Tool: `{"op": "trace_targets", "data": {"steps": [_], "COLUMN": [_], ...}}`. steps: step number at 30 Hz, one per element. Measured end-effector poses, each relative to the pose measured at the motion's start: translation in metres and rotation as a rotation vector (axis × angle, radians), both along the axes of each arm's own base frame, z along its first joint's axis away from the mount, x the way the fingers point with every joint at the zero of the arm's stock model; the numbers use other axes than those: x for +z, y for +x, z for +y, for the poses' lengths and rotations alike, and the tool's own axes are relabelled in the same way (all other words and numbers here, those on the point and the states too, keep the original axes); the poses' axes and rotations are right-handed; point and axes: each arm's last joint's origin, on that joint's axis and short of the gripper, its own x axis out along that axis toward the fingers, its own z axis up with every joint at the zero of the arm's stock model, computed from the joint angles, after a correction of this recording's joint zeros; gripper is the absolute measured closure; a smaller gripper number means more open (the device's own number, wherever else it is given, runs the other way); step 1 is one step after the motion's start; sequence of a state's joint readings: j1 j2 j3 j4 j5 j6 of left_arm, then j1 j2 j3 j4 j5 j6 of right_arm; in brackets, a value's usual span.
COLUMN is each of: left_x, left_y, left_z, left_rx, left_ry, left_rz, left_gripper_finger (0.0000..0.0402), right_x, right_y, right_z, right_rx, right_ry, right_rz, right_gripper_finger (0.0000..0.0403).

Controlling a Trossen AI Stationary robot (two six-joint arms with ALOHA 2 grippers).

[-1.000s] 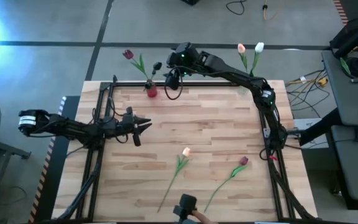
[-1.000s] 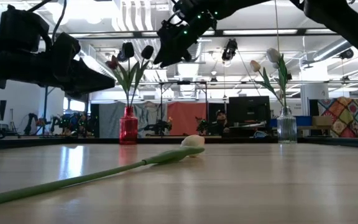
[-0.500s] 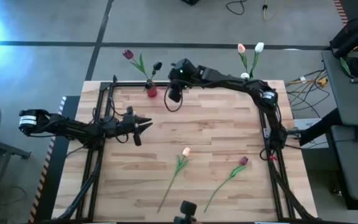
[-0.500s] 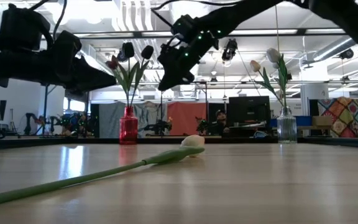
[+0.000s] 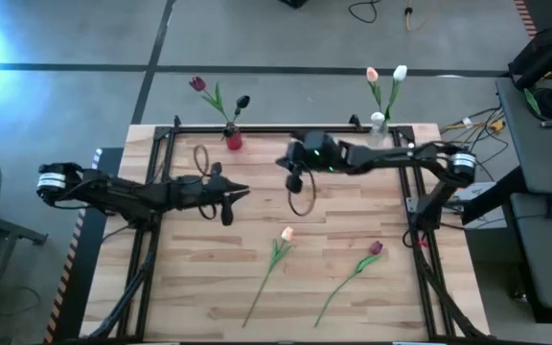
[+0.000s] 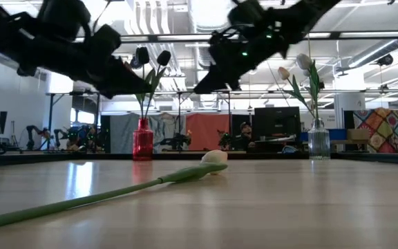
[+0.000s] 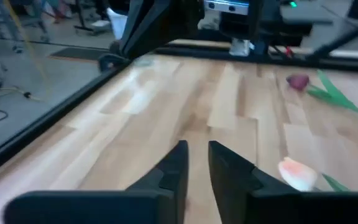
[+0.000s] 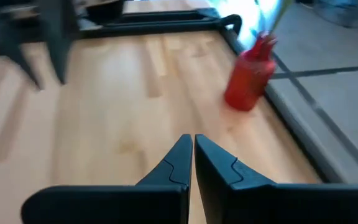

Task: Sort flowers into vase by color
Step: Put the orange tulip into the transparent vase

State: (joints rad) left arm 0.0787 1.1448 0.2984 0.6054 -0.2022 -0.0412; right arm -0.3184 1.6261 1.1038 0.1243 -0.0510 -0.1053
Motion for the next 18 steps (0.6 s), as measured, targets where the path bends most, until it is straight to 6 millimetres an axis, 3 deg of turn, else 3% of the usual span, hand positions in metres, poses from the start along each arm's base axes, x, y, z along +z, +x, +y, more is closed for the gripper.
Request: {"op": "trace_targets", "data": {"steps": [4, 18], "left_x": [0.000, -0.007], "left_y": [0.022, 0.110], "left_z": [-0.009, -0.049], "left_rx": [-0.035, -0.095], "left_ry": [0.022, -0.017], "left_rz": [0.044, 0.188], "left_gripper_finger": [0.0395, 0.0401], "right_x": [-0.013, -0.042], "right_y": [-0.027, -0.118], "right_z": [0.026, 0.069], "right_rx": [0.011, 0.070], "right_ry": [-0.021, -0.081], "right_rz": [-0.059, -0.174], "right_gripper_finger": [0.0391, 0.0391]}}
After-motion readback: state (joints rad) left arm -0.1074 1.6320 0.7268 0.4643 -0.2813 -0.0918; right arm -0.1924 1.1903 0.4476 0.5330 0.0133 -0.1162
